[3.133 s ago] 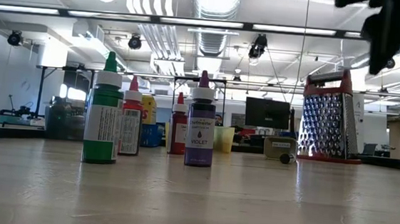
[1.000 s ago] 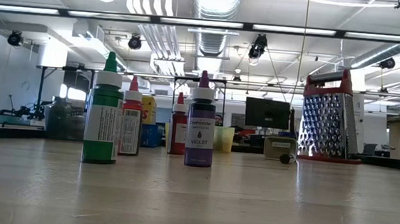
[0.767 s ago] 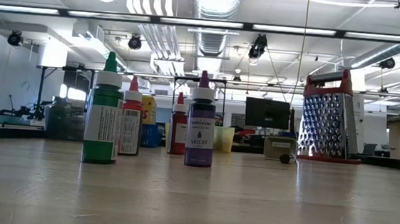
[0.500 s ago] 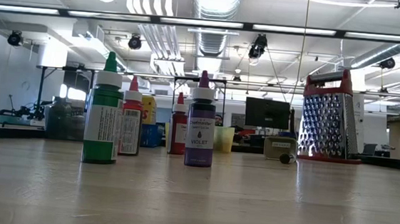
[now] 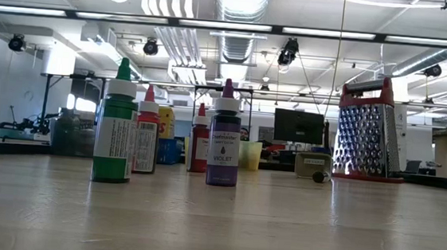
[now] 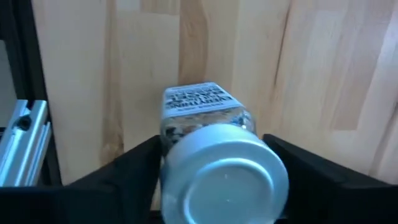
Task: Pick & Place Kitchen Items
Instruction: Move the white seasoning bottle to the center of the table
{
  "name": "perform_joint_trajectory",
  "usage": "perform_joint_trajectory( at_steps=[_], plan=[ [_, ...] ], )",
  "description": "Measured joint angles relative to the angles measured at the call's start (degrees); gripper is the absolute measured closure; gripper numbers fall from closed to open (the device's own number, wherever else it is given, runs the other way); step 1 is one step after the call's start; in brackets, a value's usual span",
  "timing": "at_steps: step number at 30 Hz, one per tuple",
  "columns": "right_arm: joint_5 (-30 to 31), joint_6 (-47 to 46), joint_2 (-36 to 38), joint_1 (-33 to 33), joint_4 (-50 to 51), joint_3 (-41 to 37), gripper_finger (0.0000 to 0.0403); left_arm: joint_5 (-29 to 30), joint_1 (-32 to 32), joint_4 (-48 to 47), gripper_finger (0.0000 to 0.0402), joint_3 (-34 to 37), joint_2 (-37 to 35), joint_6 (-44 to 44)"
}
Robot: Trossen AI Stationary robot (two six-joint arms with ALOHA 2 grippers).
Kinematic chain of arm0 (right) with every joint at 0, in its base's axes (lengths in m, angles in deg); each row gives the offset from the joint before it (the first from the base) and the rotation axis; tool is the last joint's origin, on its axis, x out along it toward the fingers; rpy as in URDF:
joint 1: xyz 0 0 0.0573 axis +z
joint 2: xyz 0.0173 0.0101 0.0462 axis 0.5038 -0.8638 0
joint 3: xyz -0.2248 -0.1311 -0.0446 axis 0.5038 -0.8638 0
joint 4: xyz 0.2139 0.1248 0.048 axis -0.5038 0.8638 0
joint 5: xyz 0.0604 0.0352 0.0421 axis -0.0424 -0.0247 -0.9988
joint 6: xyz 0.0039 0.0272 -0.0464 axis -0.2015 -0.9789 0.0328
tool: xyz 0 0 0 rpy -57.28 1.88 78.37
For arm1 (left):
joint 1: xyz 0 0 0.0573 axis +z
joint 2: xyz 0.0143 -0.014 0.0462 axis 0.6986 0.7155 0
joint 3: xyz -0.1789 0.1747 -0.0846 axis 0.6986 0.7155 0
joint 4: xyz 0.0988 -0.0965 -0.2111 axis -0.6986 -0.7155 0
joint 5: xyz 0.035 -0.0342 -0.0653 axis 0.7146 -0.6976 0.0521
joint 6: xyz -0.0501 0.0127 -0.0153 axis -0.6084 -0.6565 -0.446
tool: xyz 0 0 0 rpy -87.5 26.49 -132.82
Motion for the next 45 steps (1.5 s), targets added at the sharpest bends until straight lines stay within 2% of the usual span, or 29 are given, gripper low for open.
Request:
perform_joint_trajectory(
  at_steps=[4, 6, 15, 21, 26, 30, 41, 45],
  plan=[
    [0.0, 0.3, 0.0, 0.0, -1.0, 0.0, 0.0196, 0.0, 0.0, 0.0, 0.038, 0.0, 0.0, 0.0],
    [0.0, 0.4, 0.1, 0.0, -1.3, 0.0, 0.0211, 0.0, 0.0, 0.0, 0.038, 0.0, 0.0, 0.0],
    [0.9, 2.0, 0.1, -0.1, -1.4, 0.0, 0.021, 0.0, 0.0, 0.0, 0.038, 0.0, 0.0, 0.0],
    [4.5, 3.9, 0.0, -0.2, -1.1, 0.0, 0.0181, 0.0, 0.0, 0.0, 0.038, 0.0, 0.0, 0.0],
    [8.3, 8.2, 0.0, -0.4, -1.5, 0.0, 0.021, 0.0, 0.0, 0.0, 0.038, 0.0, 0.0, 0.0],
    [11.6, 10.4, 0.0, -1.8, -1.9, 0.0, 0.0211, 0.0, 0.0, 0.0, 0.038, 0.0, 0.0, 0.0],
    [11.8, 16.6, 0.1, -7.2, 0.3, 0.0, 0.0199, 0.0, 0.0, 0.0, 0.038, 0.0, 0.0, 0.0],
    [11.8, 21.0, 0.4, -9.5, 1.9, 0.0, 0.021, 0.0, 0.0, 0.0, 0.038, 0.0, 0.0, 0.0]
  ],
)
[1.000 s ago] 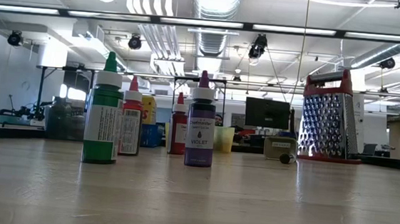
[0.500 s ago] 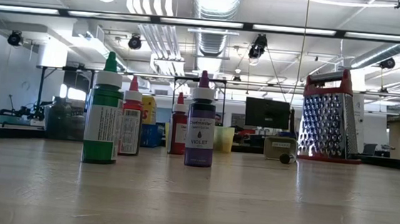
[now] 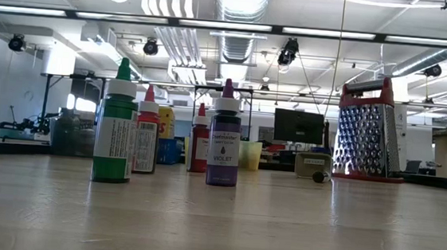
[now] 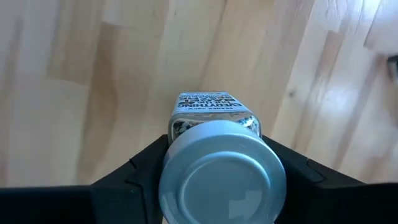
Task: Pick & Place Kitchen Items
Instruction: Move the white seasoning bottle to the center of the table
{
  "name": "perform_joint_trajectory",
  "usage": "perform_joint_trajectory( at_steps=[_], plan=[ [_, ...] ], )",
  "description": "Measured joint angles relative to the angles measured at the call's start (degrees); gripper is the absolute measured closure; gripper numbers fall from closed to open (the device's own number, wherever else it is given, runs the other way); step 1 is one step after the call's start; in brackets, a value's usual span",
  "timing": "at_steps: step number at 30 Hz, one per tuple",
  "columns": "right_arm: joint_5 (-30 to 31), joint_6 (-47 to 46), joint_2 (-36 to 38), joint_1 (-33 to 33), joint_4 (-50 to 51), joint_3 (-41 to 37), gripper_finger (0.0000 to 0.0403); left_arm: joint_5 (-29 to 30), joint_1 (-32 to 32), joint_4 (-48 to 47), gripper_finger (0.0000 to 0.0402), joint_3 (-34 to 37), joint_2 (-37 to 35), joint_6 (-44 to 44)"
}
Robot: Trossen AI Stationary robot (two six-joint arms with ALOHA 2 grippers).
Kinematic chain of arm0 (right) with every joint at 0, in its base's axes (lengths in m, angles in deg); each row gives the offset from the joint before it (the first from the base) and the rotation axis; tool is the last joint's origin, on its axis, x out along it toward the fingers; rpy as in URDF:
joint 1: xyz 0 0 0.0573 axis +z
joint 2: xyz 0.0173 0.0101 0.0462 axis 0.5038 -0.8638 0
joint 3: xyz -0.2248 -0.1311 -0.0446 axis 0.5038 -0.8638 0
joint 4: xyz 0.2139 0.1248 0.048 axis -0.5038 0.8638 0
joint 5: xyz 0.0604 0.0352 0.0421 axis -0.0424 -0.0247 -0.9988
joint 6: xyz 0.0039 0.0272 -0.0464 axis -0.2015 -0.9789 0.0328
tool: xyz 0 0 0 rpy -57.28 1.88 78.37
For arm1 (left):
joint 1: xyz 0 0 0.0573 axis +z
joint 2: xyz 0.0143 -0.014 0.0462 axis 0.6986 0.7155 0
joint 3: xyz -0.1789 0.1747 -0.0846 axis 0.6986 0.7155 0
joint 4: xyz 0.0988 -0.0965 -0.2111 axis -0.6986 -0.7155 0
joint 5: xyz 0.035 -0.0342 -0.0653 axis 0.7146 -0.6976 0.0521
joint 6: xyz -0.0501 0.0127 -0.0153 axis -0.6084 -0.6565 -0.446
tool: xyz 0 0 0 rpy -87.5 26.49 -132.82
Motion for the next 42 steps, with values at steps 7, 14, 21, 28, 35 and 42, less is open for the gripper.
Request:
perform_joint_trajectory(
  at_steps=[7, 14, 21, 28, 35, 42],
  plan=[
    [4.5, 12.3, 0.0, -5.1, 0.5, 0.0, 0.021, 0.0, 0.0, 0.0, 0.038, 0.0, 0.0, 0.0],
    [9.4, 23.7, 0.1, -11.8, 0.1, 0.4, 0.0198, 0.0, 0.0, 0.0, 0.038, 0.0, 0.0, 0.0],
    [12.0, 36.1, 0.1, -18.8, -0.3, 4.1, 0.021, 0.0, 0.0, 0.0, 0.038, 0.0, 0.0, 0.0],
    [22.3, 47.5, 0.2, -24.6, -3.2, 9.0, 0.0203, 0.0, 0.0, 0.0, 0.038, 0.0, 0.0, 0.0],
    [25.1, 48.3, 0.2, -30.8, -6.4, 12.1, 0.0204, 0.0, 0.0, 0.0, 0.038, 0.0, 0.0, 0.0],
    [16.9, 43.3, 0.2, -38.2, -6.6, 14.0, 0.0202, 0.0, 0.0, 0.0, 0.038, 0.0, 0.0, 0.0]
  ],
)
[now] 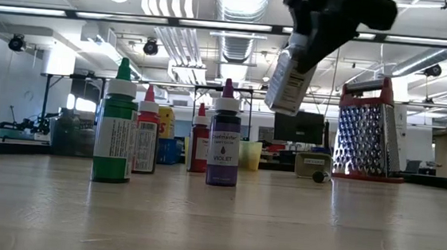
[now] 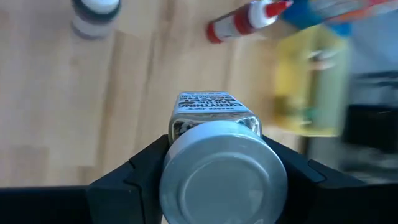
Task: Pick & Place Kitchen Items
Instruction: Move the white seasoning bottle to the center of the table
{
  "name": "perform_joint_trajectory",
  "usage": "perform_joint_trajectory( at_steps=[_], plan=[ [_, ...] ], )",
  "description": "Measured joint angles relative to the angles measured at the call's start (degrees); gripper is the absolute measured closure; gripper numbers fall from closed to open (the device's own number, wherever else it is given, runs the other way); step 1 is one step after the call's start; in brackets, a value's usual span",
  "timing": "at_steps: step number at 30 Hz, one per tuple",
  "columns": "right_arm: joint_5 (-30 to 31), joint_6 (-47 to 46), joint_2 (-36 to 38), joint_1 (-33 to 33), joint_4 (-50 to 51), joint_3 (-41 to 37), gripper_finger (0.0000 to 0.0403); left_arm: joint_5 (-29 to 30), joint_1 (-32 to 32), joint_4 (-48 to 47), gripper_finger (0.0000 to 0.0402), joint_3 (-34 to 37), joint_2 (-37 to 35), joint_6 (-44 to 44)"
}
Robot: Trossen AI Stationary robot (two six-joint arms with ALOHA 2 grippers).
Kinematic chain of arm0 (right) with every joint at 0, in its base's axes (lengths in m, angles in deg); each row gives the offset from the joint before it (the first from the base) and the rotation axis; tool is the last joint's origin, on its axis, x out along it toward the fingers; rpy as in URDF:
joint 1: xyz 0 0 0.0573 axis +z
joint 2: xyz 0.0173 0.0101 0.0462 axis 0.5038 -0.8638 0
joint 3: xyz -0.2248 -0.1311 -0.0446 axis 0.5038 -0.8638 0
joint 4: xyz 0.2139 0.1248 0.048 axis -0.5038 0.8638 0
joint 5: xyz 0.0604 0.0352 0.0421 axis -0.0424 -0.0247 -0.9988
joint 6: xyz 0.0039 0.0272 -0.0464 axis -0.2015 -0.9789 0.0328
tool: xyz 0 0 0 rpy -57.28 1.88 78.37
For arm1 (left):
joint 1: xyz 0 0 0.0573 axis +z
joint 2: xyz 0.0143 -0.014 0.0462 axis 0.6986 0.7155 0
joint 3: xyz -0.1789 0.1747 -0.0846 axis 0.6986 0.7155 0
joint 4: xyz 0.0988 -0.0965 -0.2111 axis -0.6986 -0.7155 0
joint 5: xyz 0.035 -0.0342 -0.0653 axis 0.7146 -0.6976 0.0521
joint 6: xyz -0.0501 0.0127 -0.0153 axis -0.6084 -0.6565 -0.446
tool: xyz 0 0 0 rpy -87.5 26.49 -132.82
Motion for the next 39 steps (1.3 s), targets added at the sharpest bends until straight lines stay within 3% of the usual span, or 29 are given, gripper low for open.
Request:
perform_joint_trajectory(
  at_steps=[5, 10, 17, 20, 26, 33, 39],
  plan=[
    [-14.4, -2.2, 0.0, -8.1, -2.3, 0.3, 0.0202, 0.0, 0.0, 0.0, 0.038, 0.0, 0.0, 0.0],
    [-24.8, -1.9, 0.0, -15.3, -5.1, 0.3, 0.0204, 0.0, 0.0, 0.0, 0.038, 0.0, 0.0, 0.0],
    [-26.2, -0.1, -0.1, -20.4, -15.6, 0.3, 0.0188, 0.0, 0.0, 0.0, 0.038, 0.0, 0.0, 0.0],
    [-30.1, -1.6, -0.9, -22.2, -16.1, 0.3, 0.0192, 0.0, 0.0, 0.0, 0.038, 0.0, 0.0, 0.0],
    [-35.7, -6.1, -4.4, -25.9, -15.8, 0.2, 0.0203, 0.0, 0.0, 0.0, 0.038, 0.0, 0.0, 0.0],
    [-37.0, -5.7, -8.9, -26.7, -15.1, 3.4, 0.0186, 0.0, 0.0, 0.0, 0.038, 0.0, 0.0, 0.0],
    [-37.6, -5.9, -14.1, -26.7, -9.0, 7.6, 0.0199, 0.0, 0.0, 0.0, 0.038, 0.0, 0.0, 0.0]
  ],
)
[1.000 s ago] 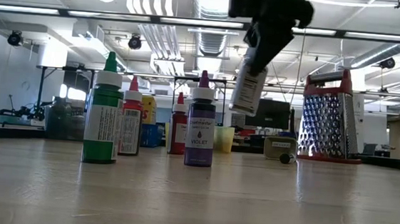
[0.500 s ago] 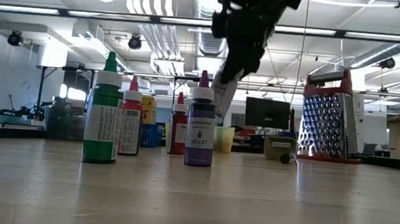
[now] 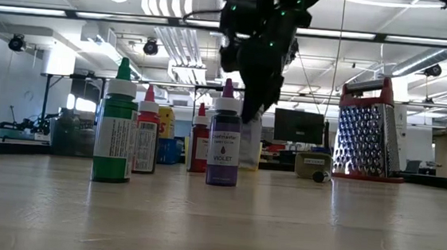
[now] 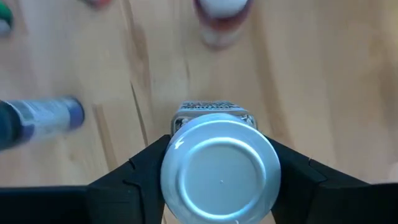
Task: Pick & Place Kitchen Items
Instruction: Move the white seasoning bottle to the center of the table
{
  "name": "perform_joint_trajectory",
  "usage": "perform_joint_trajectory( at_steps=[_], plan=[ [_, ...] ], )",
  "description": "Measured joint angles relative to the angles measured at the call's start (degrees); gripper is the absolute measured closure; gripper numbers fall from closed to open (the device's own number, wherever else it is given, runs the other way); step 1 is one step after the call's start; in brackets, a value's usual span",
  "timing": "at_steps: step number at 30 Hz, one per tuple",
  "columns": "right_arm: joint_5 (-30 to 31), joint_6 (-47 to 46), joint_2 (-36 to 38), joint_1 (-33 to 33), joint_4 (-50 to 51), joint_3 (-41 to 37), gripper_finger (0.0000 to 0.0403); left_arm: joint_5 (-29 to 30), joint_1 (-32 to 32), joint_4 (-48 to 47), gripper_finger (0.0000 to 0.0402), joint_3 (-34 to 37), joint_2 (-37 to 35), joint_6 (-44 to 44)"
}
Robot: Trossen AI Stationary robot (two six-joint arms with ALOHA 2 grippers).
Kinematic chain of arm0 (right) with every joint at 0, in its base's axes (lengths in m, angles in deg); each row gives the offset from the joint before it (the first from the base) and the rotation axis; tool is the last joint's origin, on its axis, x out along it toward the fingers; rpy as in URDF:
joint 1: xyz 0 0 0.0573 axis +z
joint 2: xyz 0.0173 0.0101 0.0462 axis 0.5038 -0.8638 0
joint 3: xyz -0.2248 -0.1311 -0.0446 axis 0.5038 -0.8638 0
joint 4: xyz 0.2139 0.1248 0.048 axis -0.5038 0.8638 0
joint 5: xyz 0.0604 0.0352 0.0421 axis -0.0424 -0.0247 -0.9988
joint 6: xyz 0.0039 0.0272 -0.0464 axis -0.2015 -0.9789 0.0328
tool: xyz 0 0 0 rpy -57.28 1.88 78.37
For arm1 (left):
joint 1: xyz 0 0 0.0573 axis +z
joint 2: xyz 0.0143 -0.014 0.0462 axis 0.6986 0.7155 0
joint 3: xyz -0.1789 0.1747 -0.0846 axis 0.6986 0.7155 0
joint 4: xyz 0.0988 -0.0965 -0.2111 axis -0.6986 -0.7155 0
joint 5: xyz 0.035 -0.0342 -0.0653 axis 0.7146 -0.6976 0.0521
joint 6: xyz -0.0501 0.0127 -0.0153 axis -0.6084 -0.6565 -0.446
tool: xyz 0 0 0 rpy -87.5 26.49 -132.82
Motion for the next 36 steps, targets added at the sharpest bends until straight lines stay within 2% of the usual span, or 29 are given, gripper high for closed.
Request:
perform_joint_trajectory(
  at_steps=[8, 19, 30, 36],
  plan=[
    [-1.0, 1.5, -5.8, 0.9, 5.3, 5.2, 0.0189, 0.0, 0.0, -0.1, 0.038, 0.0, 0.0, 0.0],
    [-0.1, 1.5, -5.7, 1.4, 4.4, 5.4, 0.0194, 0.0, 0.0, -0.2, 0.038, 0.0, 0.0, 0.0],
    [0.1, 1.4, -5.5, 1.7, 3.1, 5.2, 0.0124, 0.0, 0.0, -0.3, 0.038, 0.0, 0.0, 0.0],
    [1.3, 1.4, -2.8, 2.2, 7.0, 5.7, 0.0095, 0.0, 0.0, -0.4, 0.038, 0.0, 0.0, 0.0]
  ],
)
